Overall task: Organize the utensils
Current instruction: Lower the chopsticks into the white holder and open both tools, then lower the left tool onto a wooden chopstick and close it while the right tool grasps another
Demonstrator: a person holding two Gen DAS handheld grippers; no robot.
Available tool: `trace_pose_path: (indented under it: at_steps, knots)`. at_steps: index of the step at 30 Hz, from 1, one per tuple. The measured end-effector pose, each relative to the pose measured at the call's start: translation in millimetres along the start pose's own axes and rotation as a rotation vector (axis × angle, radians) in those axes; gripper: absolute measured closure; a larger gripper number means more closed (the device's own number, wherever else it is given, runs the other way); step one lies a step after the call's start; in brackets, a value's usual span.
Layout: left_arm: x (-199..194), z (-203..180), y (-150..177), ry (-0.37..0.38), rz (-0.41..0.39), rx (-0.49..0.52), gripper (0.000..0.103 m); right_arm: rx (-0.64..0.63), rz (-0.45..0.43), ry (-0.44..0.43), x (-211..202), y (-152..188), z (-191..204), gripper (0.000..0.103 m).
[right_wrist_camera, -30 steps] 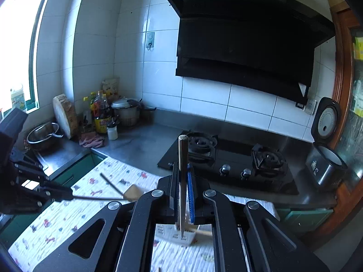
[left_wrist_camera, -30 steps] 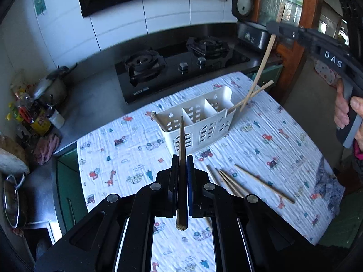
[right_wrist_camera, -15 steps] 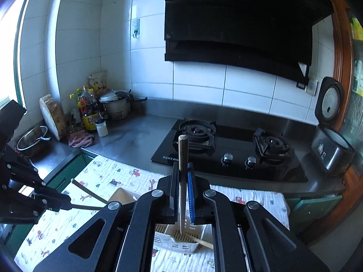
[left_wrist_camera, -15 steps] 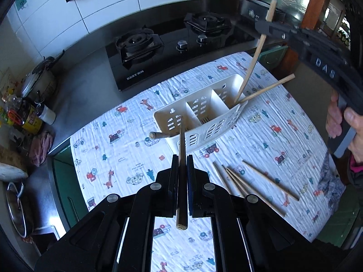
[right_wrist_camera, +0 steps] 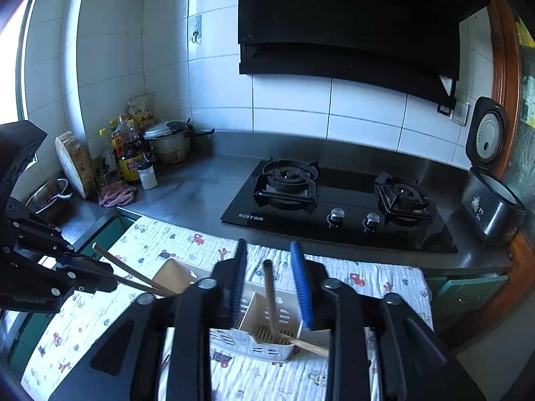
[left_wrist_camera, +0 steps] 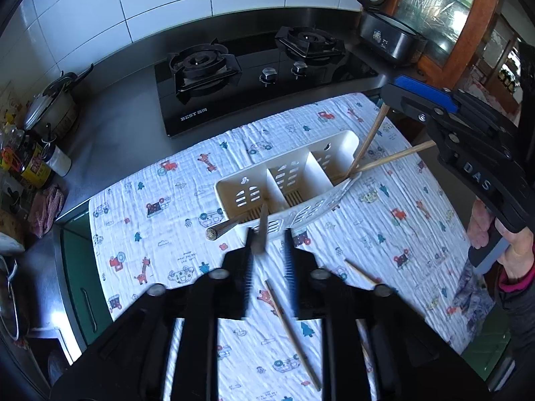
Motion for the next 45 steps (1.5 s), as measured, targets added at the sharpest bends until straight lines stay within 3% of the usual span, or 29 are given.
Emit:
trace_pose_path:
  at_steps: [1, 5, 10, 18, 25, 28, 32, 37, 45]
  knots:
    - [-2.9, 1.2, -1.3, -0.006, -0.015, -0.007, 0.069, -0.001, -0.007, 0.004, -3.1, -0.8, -1.5, 0.067]
    - [-15.9, 4.4, -4.8, 0.018, -0.061, -0.038, 0.068, -0.002, -0.036, 0.010, -21.2, -0.6, -4.5, 0.058]
    - [-43.2, 4.9, 0.4, 0.026, -0.159, -0.058, 0.068, -0.003, -0.059, 0.012, -48.7, 12.0, -8.9, 0.053]
    - [-57.8, -7.5, 57.6, 0.035, -0.264, -0.085, 0.068, 0.034, 0.029, -0.049, -74.7, 94.7, -1.3, 0.052]
    - [-16.4, -14.4, 137.3, 0.067, -0.224, -0.162, 0.068, 0.002, 0.182, -0.066, -77.9, 197.9, 19.3, 0.052]
    - [3.8, -15.1, 169.6, 0.041, -0.206, -0.188, 0.068, -0.007, 0.244, -0.070, -77.9, 240.0, 27.0, 0.052]
    - [29.2, -15.3, 204.9, 0.052, -0.169, -0.241, 0.068, -0.002, 0.313, -0.083, -77.7, 287.8, 32.8, 0.057]
    - [44.5, -22.8, 232.4, 0.053, -0.158, -0.262, 0.068, 0.023, 0.363, -0.085, -74.3, 322.7, 33.0, 0.062]
    - [63.5, -39.6, 253.9, 0.015, -0.139, -0.218, 0.068, 0.049, 0.395, -0.070, -65.4, 345.9, 29.2, 0.073]
Point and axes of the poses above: each gripper's, at about its wrist camera, not at the fingertips, and x roughly the way its jaws point, z to its left, y to its underside, the point moved 10 cm from there along x, roughly the way its jaws point, and after that the axes turned 3 degrees about z, right-handed, at the moved point
